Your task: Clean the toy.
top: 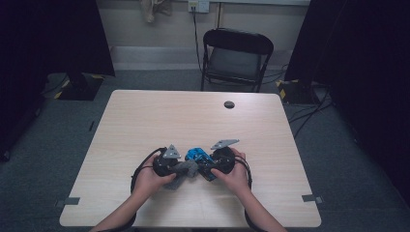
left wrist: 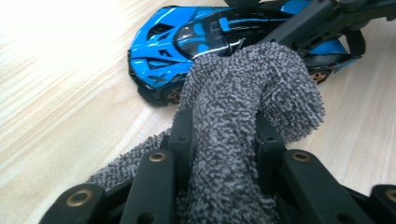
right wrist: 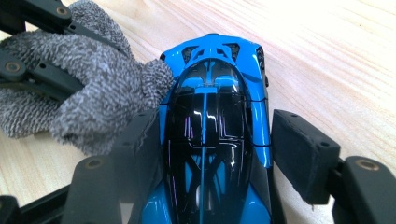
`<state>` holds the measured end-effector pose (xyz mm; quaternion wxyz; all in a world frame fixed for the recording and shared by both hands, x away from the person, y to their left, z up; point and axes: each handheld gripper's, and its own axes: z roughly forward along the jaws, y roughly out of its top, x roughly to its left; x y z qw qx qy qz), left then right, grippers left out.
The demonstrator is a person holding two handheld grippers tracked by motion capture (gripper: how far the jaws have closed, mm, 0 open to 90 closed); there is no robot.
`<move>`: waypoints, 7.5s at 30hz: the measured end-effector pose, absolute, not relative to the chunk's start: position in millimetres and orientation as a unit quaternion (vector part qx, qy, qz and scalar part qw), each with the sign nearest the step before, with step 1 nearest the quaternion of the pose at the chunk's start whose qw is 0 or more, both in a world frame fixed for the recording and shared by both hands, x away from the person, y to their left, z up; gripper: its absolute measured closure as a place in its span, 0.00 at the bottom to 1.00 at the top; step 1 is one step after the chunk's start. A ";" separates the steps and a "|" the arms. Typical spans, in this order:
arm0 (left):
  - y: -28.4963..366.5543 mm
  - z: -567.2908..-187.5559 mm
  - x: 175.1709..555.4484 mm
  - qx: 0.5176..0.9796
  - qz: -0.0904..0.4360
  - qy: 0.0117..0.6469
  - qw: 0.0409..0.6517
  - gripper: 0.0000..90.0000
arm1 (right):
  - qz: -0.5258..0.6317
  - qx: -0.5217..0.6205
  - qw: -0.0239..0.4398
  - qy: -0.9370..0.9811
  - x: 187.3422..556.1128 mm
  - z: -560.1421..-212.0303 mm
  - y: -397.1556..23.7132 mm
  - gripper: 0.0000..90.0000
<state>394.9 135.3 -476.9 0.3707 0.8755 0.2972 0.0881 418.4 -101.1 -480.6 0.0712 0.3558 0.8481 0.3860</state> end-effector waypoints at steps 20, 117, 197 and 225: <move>162.4 -476.3 412.4 0.856 0.113 0.346 0.368 0.75 | 0.407 0.357 0.067 0.838 418.0 -485.1 -104.9 0.37; 168.0 -478.7 412.2 0.844 0.117 0.364 0.376 0.76 | 0.413 0.360 0.053 0.835 418.9 -488.4 -107.5 0.37; 130.0 -472.2 368.2 0.875 0.023 0.278 0.395 0.75 | 0.425 0.364 0.051 0.828 419.5 -491.3 -107.9 0.37; 158.1 -475.7 400.6 0.855 0.071 0.344 0.382 0.75 | 0.427 0.362 0.053 0.827 418.9 -491.7 -108.7 0.37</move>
